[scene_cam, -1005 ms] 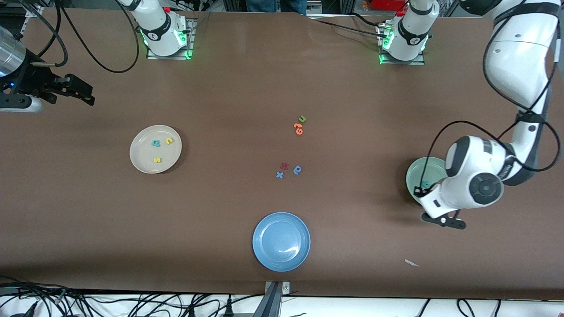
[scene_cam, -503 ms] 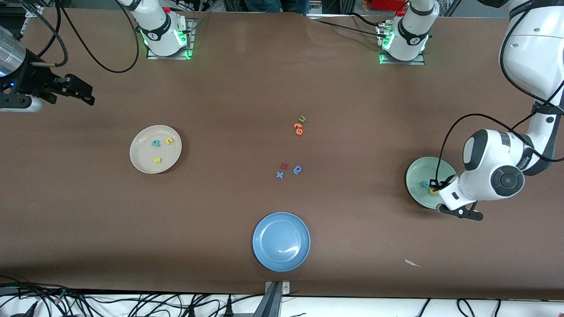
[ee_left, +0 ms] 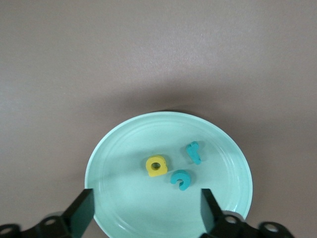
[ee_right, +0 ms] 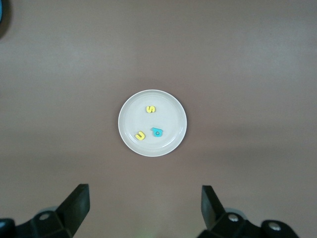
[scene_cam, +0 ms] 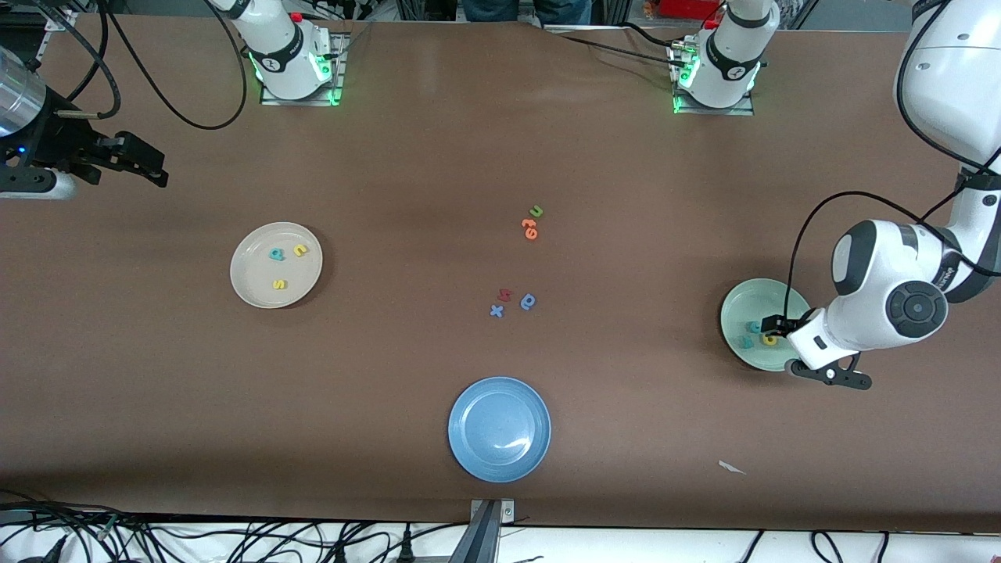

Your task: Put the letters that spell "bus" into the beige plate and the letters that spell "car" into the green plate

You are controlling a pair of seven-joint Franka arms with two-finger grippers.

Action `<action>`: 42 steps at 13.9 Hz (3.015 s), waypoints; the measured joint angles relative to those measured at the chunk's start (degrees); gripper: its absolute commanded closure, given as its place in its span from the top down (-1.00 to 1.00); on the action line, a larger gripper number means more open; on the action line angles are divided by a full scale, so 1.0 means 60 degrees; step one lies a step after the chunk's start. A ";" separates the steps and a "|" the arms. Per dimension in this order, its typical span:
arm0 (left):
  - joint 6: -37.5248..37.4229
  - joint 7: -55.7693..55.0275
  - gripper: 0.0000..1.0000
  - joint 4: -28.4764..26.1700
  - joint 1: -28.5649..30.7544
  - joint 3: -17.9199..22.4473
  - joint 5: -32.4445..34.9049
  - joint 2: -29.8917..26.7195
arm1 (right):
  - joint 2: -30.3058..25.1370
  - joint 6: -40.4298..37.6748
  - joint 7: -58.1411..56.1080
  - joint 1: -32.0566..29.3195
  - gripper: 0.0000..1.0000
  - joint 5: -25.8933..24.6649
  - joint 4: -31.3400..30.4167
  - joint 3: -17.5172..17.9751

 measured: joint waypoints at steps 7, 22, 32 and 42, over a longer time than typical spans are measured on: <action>-0.1643 0.0049 1.00 -0.0015 -0.0593 0.0514 -0.1450 -0.1722 | 0.0000 0.0000 0.0000 0.0000 1.00 -0.0002 -0.0006 0.0006; -0.4884 -0.0016 1.00 -0.0041 -0.2532 0.2508 -0.3153 -0.5764 | -0.0002 0.0003 0.0000 0.0000 0.99 -0.0004 -0.0012 0.0011; -0.4902 -0.0016 1.00 -0.0030 -0.2686 0.2546 -0.3155 -0.5783 | -0.0002 0.0004 0.0000 0.0000 1.00 -0.0004 -0.0012 0.0011; -0.4902 -0.0016 1.00 -0.0002 -0.2686 0.2602 -0.3155 -0.5833 | -0.0002 0.0004 0.0000 0.0000 1.00 -0.0004 -0.0012 0.0011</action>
